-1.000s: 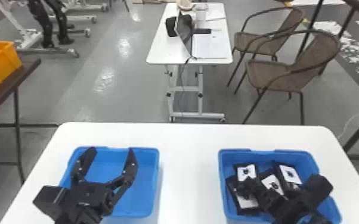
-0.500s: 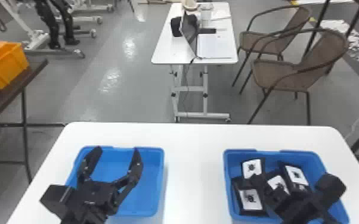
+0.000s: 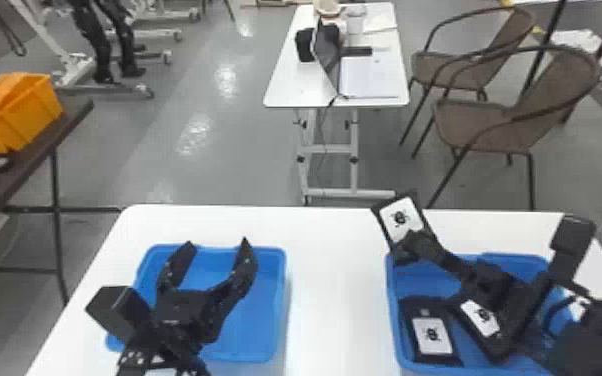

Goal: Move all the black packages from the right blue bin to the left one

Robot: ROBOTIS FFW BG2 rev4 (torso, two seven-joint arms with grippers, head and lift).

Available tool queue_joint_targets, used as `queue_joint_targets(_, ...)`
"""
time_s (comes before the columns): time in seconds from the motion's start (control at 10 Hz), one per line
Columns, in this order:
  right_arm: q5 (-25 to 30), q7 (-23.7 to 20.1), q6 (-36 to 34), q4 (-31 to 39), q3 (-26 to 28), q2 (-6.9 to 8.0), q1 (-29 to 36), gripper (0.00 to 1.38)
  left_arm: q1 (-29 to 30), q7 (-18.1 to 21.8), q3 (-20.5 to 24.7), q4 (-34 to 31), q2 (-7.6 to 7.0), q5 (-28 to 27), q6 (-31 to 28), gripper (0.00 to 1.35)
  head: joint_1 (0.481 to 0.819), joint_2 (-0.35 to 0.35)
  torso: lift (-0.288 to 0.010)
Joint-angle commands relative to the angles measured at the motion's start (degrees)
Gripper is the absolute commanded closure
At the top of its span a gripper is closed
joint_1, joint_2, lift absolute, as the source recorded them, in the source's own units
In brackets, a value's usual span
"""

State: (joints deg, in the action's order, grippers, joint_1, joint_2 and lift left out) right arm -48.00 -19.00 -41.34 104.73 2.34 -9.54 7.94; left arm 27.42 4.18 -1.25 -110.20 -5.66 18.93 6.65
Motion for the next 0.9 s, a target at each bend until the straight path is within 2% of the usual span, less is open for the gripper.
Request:
queue_joint_targets(0.0,7.0,-9.1,-1.3,-6.3,-2.4,0.22,-7.4,1.30,-3.4,2.1,-0.3,0.0,-0.14,7.9,-3.3,0.11,0.695,0.127,-0.041)
queue_joint_targets(0.2,12.8,-23.1,-1.0,-14.4,-5.3,2.33,-14.9,1.30,-7.1,5.8,-0.9,0.0,-0.67,16.4,-9.1,0.10,0.695,0.151,-0.041)
queue_joint_targets(0.3,12.8,-26.8,-0.1,-18.1,-6.9,2.95,-17.1,1.30,-9.1,8.4,-0.8,0.0,-0.67,20.4,-13.1,0.10,0.695,0.160,-0.041)
queue_joint_targets(0.4,10.7,-29.4,1.3,-22.0,-9.8,2.95,-19.3,1.30,-10.9,10.9,-0.7,0.1,-0.58,23.3,-16.9,0.11,0.695,0.160,-0.041)
queue_joint_targets(0.6,7.2,-36.9,3.1,-29.8,-15.9,3.65,-23.8,1.30,-12.9,13.9,-1.6,1.6,-0.49,29.5,-21.1,0.11,0.695,0.163,-0.041)
queue_joint_targets(0.7,5.4,-38.7,3.7,-32.5,-18.7,3.74,-25.3,1.30,-13.7,15.5,-2.0,2.5,-0.41,30.5,-22.3,0.11,0.695,0.175,-0.041)
queue_joint_targets(0.8,4.9,-38.8,3.7,-33.2,-20.0,3.74,-25.8,1.30,-14.1,15.9,-1.9,2.7,-0.49,30.5,-23.0,0.13,0.695,0.182,-0.041)
